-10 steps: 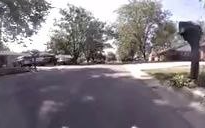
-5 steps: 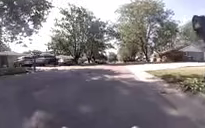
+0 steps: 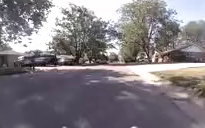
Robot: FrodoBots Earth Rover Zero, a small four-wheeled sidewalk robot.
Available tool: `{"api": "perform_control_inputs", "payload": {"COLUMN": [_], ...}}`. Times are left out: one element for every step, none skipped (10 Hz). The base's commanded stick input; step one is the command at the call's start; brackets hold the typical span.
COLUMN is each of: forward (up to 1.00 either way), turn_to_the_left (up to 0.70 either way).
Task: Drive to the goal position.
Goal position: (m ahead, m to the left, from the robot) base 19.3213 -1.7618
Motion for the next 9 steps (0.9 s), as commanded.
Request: {"api": "perform_control_inputs", "payload": {"forward": [0.69, 0.69, 0.69, 0.69, 0.69, 0.69, 0.69, 0.69, 0.69], "turn_to_the_left": [0.03, 0.03, 0.03, 0.03, 0.03, 0.03, 0.03, 0.03, 0.03]}}
